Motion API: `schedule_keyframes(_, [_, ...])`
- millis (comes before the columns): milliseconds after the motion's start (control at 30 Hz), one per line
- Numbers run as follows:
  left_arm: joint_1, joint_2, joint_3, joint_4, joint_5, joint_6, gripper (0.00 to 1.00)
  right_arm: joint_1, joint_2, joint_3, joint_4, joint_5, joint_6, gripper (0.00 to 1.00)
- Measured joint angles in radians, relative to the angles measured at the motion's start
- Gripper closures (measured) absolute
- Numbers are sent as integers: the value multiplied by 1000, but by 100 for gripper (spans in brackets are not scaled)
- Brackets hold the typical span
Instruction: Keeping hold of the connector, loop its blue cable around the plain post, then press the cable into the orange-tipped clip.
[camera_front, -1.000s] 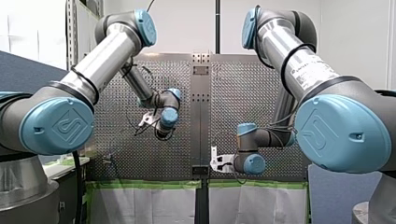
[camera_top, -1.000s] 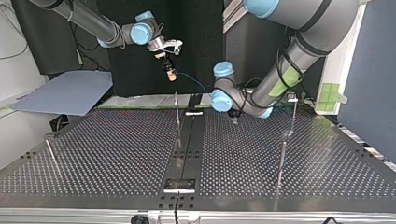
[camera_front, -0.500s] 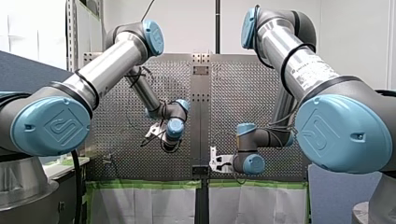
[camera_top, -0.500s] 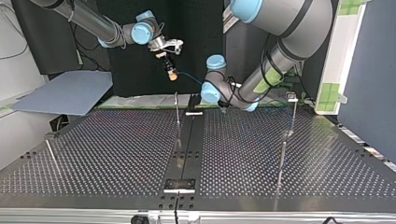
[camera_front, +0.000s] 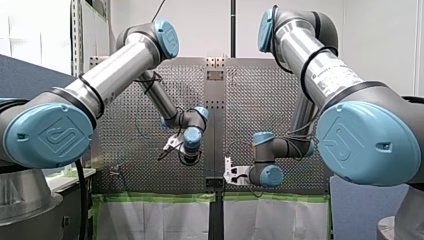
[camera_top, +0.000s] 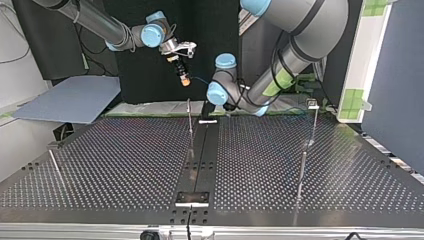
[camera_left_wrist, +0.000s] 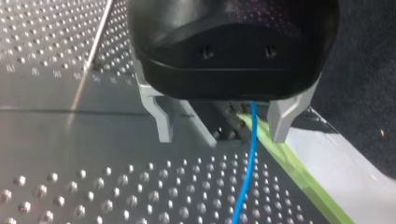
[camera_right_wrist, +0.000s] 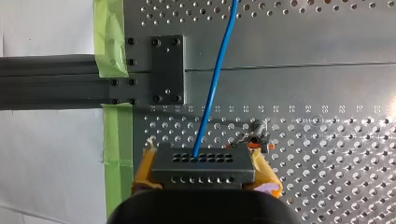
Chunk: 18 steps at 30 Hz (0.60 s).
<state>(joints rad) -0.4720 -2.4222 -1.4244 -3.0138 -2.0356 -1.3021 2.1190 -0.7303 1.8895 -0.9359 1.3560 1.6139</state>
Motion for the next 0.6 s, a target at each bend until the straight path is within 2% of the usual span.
schedule_keyframes(133, [-9,-17,14,-18,18,-11,2,0,0,0,0,0,0,89])
schedule_keyframes(300, [-31,-65,46,-62,45,-23,2,0,0,0,0,0,0,89])
schedule_keyframes(433, [-39,-96,56,-75,80,-53,2,0,0,0,0,0,0,89])
schedule_keyframes(600, [-37,-107,61,-79,130,-101,2,-5,0,0,0,1,-1,89])
